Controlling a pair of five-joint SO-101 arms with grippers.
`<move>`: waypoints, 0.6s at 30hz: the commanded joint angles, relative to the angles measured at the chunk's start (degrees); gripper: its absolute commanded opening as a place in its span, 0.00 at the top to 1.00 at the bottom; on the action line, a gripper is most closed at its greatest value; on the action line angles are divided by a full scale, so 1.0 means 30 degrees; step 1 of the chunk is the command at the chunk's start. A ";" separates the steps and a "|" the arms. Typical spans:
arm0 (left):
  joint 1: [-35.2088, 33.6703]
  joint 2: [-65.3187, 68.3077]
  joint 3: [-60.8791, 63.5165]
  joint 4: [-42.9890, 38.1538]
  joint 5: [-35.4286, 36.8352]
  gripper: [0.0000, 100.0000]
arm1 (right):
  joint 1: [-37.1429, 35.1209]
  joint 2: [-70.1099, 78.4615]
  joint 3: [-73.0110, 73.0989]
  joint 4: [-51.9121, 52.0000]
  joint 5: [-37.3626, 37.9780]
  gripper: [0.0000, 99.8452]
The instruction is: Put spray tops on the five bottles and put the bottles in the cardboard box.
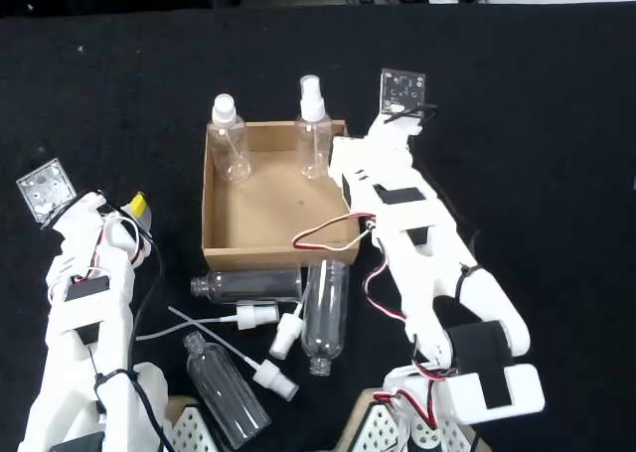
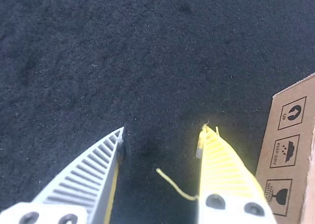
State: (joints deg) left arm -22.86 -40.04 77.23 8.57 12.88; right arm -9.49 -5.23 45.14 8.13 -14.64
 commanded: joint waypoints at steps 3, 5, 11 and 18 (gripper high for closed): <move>0.0103 -0.0293 -0.0308 -0.0352 -0.0117 0.78 | -0.0352 -0.0366 -0.0103 -0.0381 -0.0059 0.99; 0.0103 -0.0293 -0.0308 -0.0352 -0.0117 0.78 | -0.0352 -0.0337 -0.0103 -0.0381 -0.0059 0.99; 0.0103 -0.0322 -0.0308 -0.0352 -0.0117 0.78 | -0.0381 -0.0337 -0.0073 -0.0352 -0.0059 0.99; 0.0103 -0.0322 -0.0308 -0.0352 -0.0117 0.78 | -0.0879 -0.0308 -0.0073 -0.0352 -0.0059 0.99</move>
State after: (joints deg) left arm -22.86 -40.04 77.23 8.57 12.88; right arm -9.85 -5.23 45.14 8.13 -14.64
